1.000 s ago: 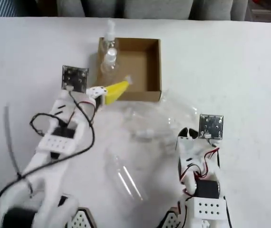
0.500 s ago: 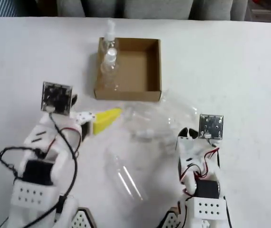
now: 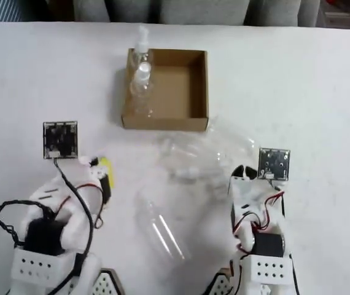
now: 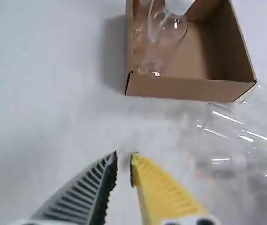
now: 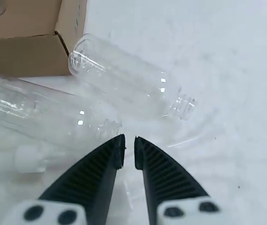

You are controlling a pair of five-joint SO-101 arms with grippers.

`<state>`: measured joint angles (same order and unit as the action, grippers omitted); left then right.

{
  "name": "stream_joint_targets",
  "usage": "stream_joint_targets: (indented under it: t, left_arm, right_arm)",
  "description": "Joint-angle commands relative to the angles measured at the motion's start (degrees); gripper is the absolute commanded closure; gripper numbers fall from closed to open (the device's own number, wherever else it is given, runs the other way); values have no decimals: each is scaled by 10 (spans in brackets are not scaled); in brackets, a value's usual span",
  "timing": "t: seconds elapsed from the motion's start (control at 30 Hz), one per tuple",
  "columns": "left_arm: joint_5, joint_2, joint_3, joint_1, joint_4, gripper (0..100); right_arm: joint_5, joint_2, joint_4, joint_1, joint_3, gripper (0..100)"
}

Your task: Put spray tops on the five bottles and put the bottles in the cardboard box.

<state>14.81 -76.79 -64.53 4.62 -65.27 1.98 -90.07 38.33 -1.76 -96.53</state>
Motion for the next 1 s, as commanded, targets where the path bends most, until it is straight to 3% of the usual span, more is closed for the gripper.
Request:
stream_joint_targets:
  t: [0.0,0.07,0.17,0.33,0.5,0.63,0.8,0.97]
  left_arm:
    - [31,-7,-36,-19,33,936]
    - [33,-7,-64,-38,64,936]
    - [32,-7,-106,-57,114,936]
    - [32,49,-112,-91,130,936]
    - [33,204,-55,-118,136,936]
    - [32,353,-9,-168,212,934]
    - [32,538,93,-248,251,932]
    - [33,695,191,-277,251,932]
  right_arm:
    - [74,-6,16,-7,-3,983]
    - [110,-6,43,-4,16,983]
    - [106,-6,93,24,65,983]
    - [127,-5,141,89,127,983]
    - [138,-5,221,151,240,981]
    - [137,26,295,228,326,981]
    - [134,154,385,310,438,981]
    - [133,302,434,402,505,980]
